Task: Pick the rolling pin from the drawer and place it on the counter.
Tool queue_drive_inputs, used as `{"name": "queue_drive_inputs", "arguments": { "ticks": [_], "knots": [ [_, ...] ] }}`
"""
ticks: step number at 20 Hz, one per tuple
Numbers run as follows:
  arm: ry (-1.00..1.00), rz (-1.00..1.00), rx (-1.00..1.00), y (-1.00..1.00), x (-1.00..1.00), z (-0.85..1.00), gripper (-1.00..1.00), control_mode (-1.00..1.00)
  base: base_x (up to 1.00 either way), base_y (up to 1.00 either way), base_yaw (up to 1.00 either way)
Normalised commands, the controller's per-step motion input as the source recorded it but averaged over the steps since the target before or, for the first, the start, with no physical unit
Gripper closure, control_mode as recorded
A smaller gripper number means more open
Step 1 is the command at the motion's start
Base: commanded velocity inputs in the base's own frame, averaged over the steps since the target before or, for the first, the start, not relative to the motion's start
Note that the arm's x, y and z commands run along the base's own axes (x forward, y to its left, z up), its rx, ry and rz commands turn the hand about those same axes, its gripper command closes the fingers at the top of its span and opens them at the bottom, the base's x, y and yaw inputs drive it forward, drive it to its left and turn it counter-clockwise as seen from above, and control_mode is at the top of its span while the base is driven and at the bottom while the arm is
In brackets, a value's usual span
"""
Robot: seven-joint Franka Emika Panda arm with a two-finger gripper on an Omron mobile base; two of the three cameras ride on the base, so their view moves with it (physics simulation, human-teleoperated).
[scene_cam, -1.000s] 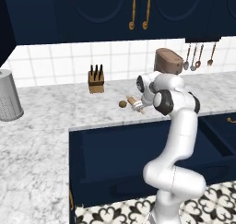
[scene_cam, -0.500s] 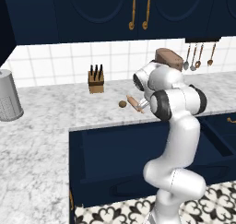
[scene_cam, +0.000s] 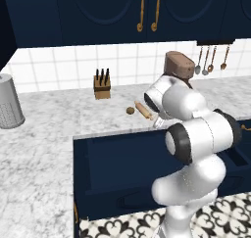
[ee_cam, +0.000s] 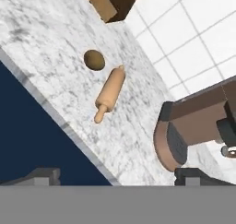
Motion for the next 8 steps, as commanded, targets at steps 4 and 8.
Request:
{"name": "queue_drive_inputs", "arguments": {
  "ticks": [4, 8],
  "knots": [
    [-0.03, 0.40, -0.10, 0.00, -0.28, 0.82, -1.00, -1.00, 0.00, 0.00, 0.00],
    [0.09, 0.39, -0.25, 0.01, -0.14, 0.83, -1.00, -1.00, 0.00, 0.00, 0.00]
  ]
}}
